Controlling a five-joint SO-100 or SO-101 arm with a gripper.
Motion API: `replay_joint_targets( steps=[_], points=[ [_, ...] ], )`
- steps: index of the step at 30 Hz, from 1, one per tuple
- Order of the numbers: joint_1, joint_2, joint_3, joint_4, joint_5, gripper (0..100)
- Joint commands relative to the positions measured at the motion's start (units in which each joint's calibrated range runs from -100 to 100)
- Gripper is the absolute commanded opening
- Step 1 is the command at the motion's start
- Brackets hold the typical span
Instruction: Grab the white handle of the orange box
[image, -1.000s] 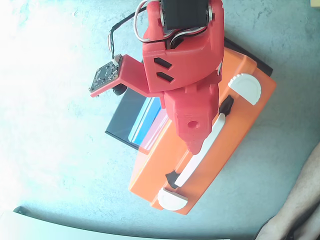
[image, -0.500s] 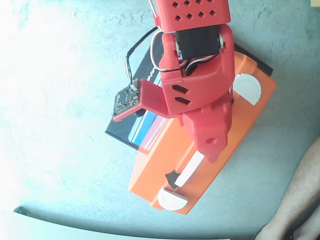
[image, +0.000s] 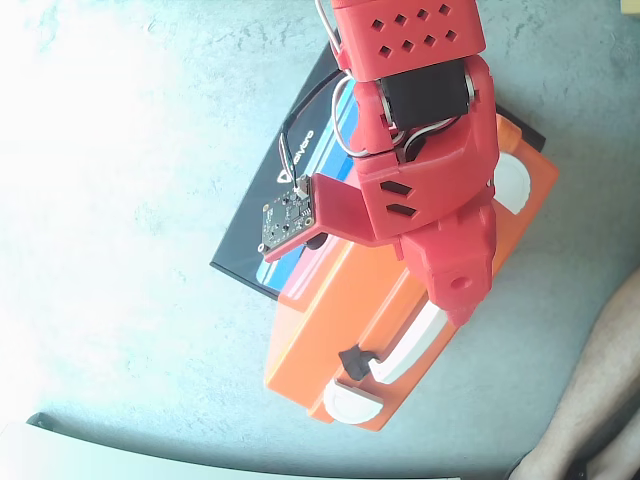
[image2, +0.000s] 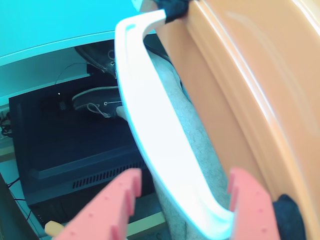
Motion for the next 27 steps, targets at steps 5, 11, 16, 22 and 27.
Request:
replay_joint_targets(
  steps=[5, 11, 16, 22, 27],
  points=[
    [4.3, 5.5, -4.9, 0.8, -0.3, 20],
    [4.0, 16.0, -17.6, 1.0, -0.4, 20],
    [-0.7, 23.8, -29.8, 1.3, -0.4, 20],
    [-5.7, 32.0, -44.5, -1.4, 0.2, 0],
    [-8.1, 34.8, -47.1, -0.2, -0.2, 2]
  ],
)
